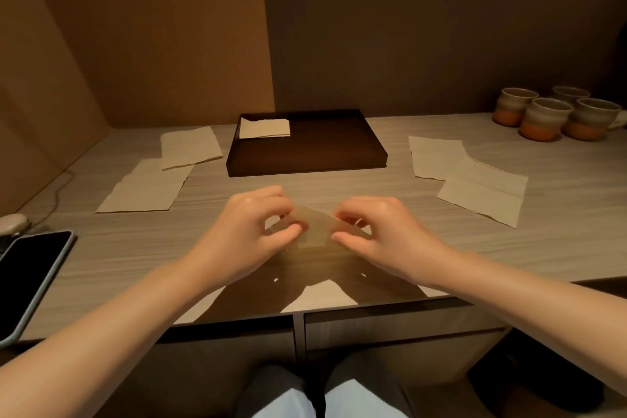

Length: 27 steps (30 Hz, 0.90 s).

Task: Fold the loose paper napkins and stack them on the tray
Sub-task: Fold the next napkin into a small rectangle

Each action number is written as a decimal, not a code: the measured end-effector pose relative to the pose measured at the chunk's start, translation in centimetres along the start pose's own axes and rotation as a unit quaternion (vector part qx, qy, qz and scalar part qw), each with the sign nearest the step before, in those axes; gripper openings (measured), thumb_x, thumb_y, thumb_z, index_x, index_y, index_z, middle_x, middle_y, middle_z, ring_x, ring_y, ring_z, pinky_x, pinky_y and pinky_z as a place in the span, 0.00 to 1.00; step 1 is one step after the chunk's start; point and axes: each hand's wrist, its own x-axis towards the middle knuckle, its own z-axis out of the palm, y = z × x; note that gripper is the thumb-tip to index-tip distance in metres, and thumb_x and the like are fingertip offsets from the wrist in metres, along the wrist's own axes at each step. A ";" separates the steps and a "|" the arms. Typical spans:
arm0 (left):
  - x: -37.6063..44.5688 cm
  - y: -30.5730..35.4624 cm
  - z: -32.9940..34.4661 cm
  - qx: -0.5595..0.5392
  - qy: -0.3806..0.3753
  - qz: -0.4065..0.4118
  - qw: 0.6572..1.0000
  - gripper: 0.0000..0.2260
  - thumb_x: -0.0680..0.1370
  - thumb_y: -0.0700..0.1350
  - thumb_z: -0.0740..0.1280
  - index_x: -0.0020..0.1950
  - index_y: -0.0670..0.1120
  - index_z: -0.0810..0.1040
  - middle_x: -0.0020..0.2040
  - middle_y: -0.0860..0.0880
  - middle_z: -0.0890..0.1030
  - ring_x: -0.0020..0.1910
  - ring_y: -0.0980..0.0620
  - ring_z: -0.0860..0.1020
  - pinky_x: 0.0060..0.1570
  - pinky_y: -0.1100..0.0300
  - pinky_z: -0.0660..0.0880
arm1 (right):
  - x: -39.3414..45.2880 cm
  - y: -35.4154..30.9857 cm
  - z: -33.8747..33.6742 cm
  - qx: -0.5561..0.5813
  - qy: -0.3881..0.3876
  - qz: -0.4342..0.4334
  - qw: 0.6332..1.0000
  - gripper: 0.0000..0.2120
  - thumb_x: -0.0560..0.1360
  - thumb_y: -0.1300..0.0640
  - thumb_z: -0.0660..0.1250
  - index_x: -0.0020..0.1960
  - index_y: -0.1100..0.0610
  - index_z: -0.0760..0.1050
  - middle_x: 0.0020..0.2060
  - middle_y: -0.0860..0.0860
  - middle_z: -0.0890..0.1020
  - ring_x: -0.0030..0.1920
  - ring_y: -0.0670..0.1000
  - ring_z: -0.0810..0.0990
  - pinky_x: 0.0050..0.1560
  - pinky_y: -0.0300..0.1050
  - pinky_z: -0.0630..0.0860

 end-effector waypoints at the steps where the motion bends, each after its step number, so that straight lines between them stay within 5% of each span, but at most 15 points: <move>1: 0.0 0.2 -0.2 -0.011 0.011 -0.009 1.000 0.09 0.74 0.53 0.66 0.44 0.49 0.82 0.40 0.54 0.79 0.41 0.56 0.76 0.37 0.67 0.72 | 0.3 -0.2 0.0 0.023 0.016 0.009 1.000 0.06 0.75 0.55 0.70 0.52 0.50 0.80 0.42 0.41 0.80 0.44 0.41 0.78 0.47 0.38 0.77; 6: 0.4 -0.4 -2.6 -0.149 0.059 -0.189 0.969 0.10 0.68 0.56 0.71 0.43 0.52 0.84 0.40 0.50 0.84 0.43 0.53 0.81 0.43 0.57 0.79 | 1.4 -1.1 -2.1 0.185 0.040 0.062 0.980 0.03 0.74 0.59 0.71 0.44 0.52 0.81 0.39 0.47 0.84 0.43 0.44 0.82 0.46 0.41 0.80; 8: 0.4 -1.1 -3.1 -0.267 0.070 -0.279 0.920 0.09 0.69 0.52 0.72 0.45 0.49 0.85 0.44 0.46 0.85 0.48 0.46 0.81 0.49 0.53 0.77 | 1.7 -1.4 -3.2 0.262 0.048 0.082 0.960 0.02 0.74 0.60 0.71 0.47 0.56 0.82 0.42 0.50 0.86 0.45 0.46 0.84 0.46 0.39 0.80; 11: 0.2 -1.4 -2.2 -0.478 0.054 -0.354 0.802 0.15 0.70 0.46 0.71 0.53 0.41 0.81 0.51 0.44 0.84 0.55 0.46 0.81 0.56 0.52 0.75 | 2.3 -1.5 -3.9 0.324 0.073 0.119 0.936 0.04 0.75 0.59 0.70 0.49 0.57 0.82 0.44 0.51 0.86 0.48 0.51 0.84 0.46 0.41 0.77; 13: 0.1 -1.3 -1.6 -0.511 0.051 -0.362 0.778 0.16 0.70 0.44 0.71 0.55 0.39 0.80 0.53 0.42 0.83 0.56 0.45 0.81 0.57 0.52 0.75 | 2.7 -1.3 -3.9 0.362 0.071 0.155 0.917 0.06 0.76 0.58 0.69 0.50 0.59 0.82 0.43 0.51 0.86 0.46 0.52 0.84 0.45 0.46 0.78; 16: 0.3 -1.3 -1.1 -0.485 0.072 -0.358 0.795 0.11 0.71 0.43 0.72 0.50 0.39 0.82 0.50 0.43 0.84 0.53 0.46 0.82 0.55 0.53 0.76 | 3.1 -0.4 -3.2 0.344 0.076 0.196 0.915 0.11 0.77 0.54 0.69 0.47 0.62 0.81 0.34 0.50 0.81 0.34 0.46 0.79 0.33 0.39 0.72; 20: 0.9 -1.8 0.9 -0.257 0.082 -0.386 0.882 0.06 0.73 0.46 0.72 0.42 0.43 0.84 0.40 0.47 0.84 0.41 0.54 0.81 0.43 0.62 0.75 | 3.5 1.6 -0.9 0.236 0.067 0.246 0.938 0.10 0.76 0.54 0.69 0.44 0.62 0.81 0.37 0.54 0.82 0.36 0.46 0.80 0.35 0.38 0.75; 23: 0.6 -2.4 3.1 -0.161 0.053 -0.360 0.917 0.06 0.73 0.44 0.72 0.37 0.43 0.82 0.32 0.47 0.82 0.28 0.59 0.77 0.30 0.67 0.72 | 3.7 3.5 1.4 0.137 0.020 0.270 0.953 0.11 0.76 0.56 0.70 0.43 0.64 0.81 0.40 0.60 0.84 0.40 0.56 0.83 0.41 0.47 0.79; 27: -0.3 -3.7 4.6 -0.057 0.035 -0.292 0.954 0.06 0.72 0.42 0.70 0.36 0.51 0.80 0.28 0.51 0.81 0.28 0.59 0.77 0.36 0.61 0.74 | 3.7 5.5 2.9 0.059 0.022 0.260 0.964 0.08 0.75 0.57 0.71 0.41 0.60 0.81 0.35 0.55 0.83 0.36 0.54 0.83 0.39 0.50 0.83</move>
